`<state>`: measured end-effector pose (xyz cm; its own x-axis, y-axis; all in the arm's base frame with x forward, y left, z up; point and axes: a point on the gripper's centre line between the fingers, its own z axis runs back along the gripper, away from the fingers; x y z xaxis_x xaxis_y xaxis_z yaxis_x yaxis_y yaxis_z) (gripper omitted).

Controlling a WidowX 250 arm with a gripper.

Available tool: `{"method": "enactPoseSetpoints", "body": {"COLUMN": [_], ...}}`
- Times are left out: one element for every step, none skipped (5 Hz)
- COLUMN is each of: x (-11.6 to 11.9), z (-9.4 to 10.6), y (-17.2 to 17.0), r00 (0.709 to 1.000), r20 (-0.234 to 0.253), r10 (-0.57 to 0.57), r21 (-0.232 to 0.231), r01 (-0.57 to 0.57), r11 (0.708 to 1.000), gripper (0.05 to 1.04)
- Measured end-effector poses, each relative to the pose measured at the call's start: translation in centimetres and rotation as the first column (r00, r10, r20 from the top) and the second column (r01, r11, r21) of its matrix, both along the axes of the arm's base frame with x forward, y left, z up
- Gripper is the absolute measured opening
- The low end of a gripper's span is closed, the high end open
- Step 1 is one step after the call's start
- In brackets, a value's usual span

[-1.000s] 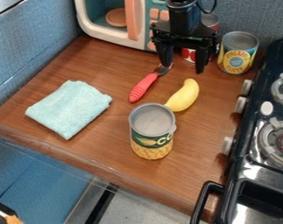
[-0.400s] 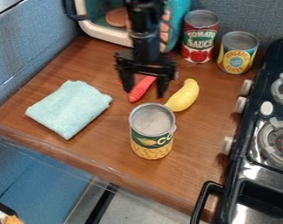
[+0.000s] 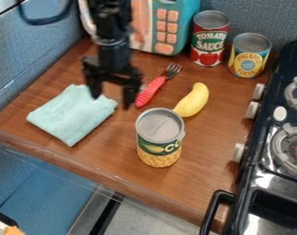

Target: Move the blue cloth to the top left corner of the table

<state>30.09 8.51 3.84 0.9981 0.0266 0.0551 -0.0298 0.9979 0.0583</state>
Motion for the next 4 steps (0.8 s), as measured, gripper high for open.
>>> {"method": "enactPoseSetpoints", "body": {"x": [-1.2,-1.6,-2.3,-1.6], "z": [-0.4,-1.0,-2.8,-3.5], "y": [2.5,3.8,4.5,4.5], "r00": [1.000,0.999,0.997,0.996], "r20": [0.006,0.011,-0.047,-0.079], "r10": [0.007,0.036,0.054,0.041], "r21": [-0.020,-0.036,-0.051,-0.039], "r01": [-0.007,-0.036,-0.057,-0.044], "r11": [1.000,0.999,0.997,0.998], "gripper": [1.000,1.000,1.000,1.001]}}
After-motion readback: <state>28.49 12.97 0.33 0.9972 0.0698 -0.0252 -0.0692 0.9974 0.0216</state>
